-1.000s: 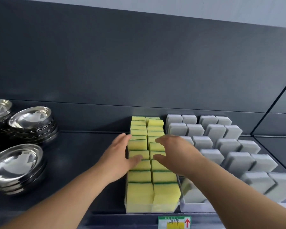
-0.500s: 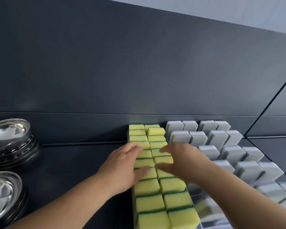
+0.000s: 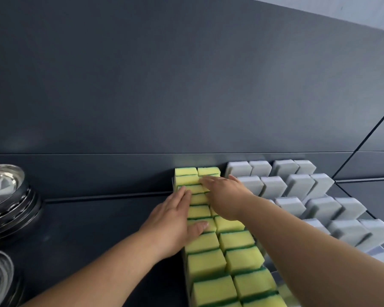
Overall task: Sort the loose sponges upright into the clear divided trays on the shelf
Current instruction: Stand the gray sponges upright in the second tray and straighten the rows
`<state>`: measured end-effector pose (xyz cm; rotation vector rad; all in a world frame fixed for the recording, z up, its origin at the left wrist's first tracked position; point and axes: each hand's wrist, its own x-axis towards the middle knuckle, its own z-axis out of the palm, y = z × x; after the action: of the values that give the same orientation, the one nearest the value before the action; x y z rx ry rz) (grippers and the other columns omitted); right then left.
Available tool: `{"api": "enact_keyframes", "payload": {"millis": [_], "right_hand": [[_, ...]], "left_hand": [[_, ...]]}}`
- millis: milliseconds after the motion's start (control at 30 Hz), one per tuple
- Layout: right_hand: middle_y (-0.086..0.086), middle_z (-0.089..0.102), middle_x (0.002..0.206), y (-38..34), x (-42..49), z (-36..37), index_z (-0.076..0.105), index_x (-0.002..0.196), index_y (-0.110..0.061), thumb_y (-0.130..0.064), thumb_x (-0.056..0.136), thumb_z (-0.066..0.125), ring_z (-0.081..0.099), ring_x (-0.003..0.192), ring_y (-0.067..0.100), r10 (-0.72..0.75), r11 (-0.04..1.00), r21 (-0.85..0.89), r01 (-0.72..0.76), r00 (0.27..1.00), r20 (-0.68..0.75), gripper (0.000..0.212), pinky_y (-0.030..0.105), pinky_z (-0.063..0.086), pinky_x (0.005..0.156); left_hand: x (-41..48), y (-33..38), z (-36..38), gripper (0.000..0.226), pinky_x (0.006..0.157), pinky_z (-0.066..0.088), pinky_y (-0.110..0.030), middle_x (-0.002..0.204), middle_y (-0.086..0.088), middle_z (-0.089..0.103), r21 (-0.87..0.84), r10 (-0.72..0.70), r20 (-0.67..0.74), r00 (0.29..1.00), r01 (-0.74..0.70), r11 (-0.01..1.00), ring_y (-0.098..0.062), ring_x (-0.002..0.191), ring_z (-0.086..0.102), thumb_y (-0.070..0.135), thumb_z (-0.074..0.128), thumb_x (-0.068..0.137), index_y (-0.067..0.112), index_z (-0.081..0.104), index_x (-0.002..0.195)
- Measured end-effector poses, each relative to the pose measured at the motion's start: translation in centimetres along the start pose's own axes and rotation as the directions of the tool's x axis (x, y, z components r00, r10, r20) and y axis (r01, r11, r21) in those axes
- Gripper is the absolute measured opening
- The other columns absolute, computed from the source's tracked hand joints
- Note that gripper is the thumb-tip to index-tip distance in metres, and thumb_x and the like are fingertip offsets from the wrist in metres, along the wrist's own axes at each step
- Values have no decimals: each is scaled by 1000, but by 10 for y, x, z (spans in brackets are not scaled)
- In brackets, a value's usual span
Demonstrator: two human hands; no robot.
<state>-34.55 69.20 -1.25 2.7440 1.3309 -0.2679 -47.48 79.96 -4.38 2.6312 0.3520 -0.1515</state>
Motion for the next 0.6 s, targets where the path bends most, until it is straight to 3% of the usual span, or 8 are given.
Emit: {"api": "enact_keyframes", "payload": {"millis": [133, 267, 433, 600], "right_hand": [[-5, 29, 155, 0, -17, -17, 32, 147, -23, -27, 97, 47, 33, 138, 18, 58, 985, 167, -48, 997, -59, 53, 31, 29, 111], [-1, 46, 141, 0, -39, -27, 49, 132, -16, -28, 95, 51, 48, 124, 21, 164, 980, 132, -146, 977, -135, 39, 35, 43, 99], [5, 52, 131, -1, -36, -3, 53, 127, -15, -17, 92, 52, 51, 118, 23, 190, 979, 68, -192, 981, 34, 35, 36, 46, 99], [6, 54, 126, -3, -29, 6, 55, 124, -14, -12, 92, 51, 54, 114, 24, 177, 984, 27, -177, 984, -10, 32, 36, 49, 95]], "left_hand": [[1, 0, -9, 83, 120, 7, -30, 160, 8, -2, -37, 3, -92, 996, -7, 999, -11, 147, -1, 62, 43, 88, 20, 10, 152], [22, -1, -19, 68, 118, 7, -30, 160, 9, -2, -110, -41, -160, 986, 23, 994, -12, 147, 0, 50, 39, 96, 20, 15, 152], [38, 2, -9, 62, 118, 7, -33, 160, 10, -7, -123, -66, -49, 997, 60, 991, -14, 148, -2, 46, 32, 99, 23, 11, 152], [41, -2, -5, 61, 119, 11, -33, 161, 7, 1, -104, -66, -122, 990, 53, 993, -15, 147, 5, 46, 34, 98, 22, 18, 152]]}}
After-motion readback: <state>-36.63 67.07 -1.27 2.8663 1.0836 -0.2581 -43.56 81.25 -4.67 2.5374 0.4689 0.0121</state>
